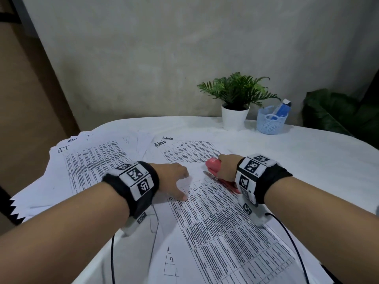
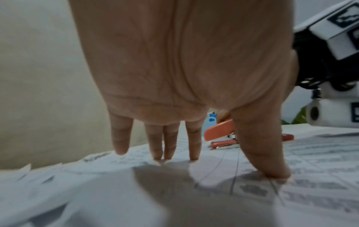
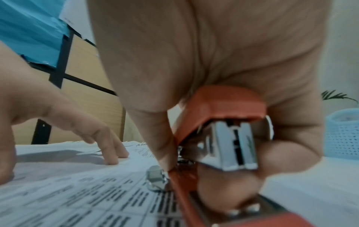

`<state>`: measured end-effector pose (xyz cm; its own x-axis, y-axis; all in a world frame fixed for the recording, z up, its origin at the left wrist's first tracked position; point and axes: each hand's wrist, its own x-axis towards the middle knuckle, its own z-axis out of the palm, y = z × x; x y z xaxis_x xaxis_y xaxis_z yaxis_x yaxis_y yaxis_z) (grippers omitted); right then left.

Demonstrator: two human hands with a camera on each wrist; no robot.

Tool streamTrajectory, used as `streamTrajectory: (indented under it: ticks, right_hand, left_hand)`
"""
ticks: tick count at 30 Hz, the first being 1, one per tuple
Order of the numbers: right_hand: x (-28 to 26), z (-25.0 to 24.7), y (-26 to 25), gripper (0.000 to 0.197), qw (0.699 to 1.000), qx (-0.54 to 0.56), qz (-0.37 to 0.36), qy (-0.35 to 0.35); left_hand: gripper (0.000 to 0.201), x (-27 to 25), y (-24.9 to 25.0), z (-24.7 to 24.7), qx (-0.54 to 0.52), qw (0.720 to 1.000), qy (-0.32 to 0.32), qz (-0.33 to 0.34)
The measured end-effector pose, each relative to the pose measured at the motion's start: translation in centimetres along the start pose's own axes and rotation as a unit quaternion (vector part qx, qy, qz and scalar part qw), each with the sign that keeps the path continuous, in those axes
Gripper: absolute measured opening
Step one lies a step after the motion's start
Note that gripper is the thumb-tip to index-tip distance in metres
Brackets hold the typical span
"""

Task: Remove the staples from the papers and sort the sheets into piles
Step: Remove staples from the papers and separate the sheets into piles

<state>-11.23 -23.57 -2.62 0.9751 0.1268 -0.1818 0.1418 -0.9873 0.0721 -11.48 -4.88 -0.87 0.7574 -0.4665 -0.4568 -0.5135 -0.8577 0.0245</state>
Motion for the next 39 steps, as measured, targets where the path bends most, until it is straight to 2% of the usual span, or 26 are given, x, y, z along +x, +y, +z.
streamTrajectory:
  ticks: [2, 4, 7, 12, 17, 21, 25, 27, 30, 35, 39]
  right_hand:
    - [-0.4, -0.2, -0.4, 0.04, 0.999, 0.042, 0.013, -0.01]
    - [-0.8, -0.5, -1.0, 0.041, 0.999, 0.043, -0.008, -0.026]
    - [-1.4, -0.7, -1.7, 0.033, 0.999, 0.013, -0.042, -0.027]
    - [-1.7, -0.6, -2.2, 0.039, 0.999, -0.009, -0.042, -0.022]
    - [-1.4, -1.1, -3.4, 0.035, 0.997, -0.008, -0.06, -0.047]
    - [-0.1, -0.6, -4.5, 0.031, 0.993, -0.082, -0.07, -0.053]
    - [-0.4, -1.2, -5.5, 0.029, 0.983, -0.133, -0.082, -0.096]
    - [-0.3, -0.9, -5.9, 0.03, 0.98, -0.158, -0.08, -0.094]
    - [0.1, -0.3, -5.7, 0.033, 0.987, -0.125, -0.059, -0.075]
    - [-0.3, -1.2, -5.0, 0.036, 0.99, -0.096, -0.086, -0.05]
    - [-0.7, -1.5, -4.5, 0.037, 0.993, -0.074, -0.074, -0.047]
  left_hand:
    - [0.074, 0.1, 0.2, 0.2, 0.052, 0.998, 0.0, -0.016]
    - [0.076, 0.0, 0.4, 0.2, 0.09, 0.995, -0.009, -0.032]
    - [0.075, -0.3, 0.7, 0.1, 0.079, 0.996, -0.022, -0.035]
    - [0.079, -0.7, 0.3, 0.5, 0.067, 0.997, -0.03, -0.033]
    - [0.079, -0.8, 0.6, 0.3, 0.106, 0.993, -0.047, -0.025]
    - [0.07, -0.7, 1.0, 0.0, 0.095, 0.994, -0.049, -0.025]
    - [0.076, -0.8, 1.1, -0.1, 0.108, 0.991, -0.072, -0.022]
    - [0.078, -0.8, 1.1, -0.1, 0.118, 0.989, -0.082, -0.024]
    - [0.081, -0.7, 1.1, -0.1, 0.133, 0.988, -0.079, -0.021]
    - [0.083, -0.5, 1.0, -0.2, 0.137, 0.987, -0.081, -0.018]
    - [0.089, -0.2, 0.7, 0.0, 0.153, 0.985, -0.08, -0.018]
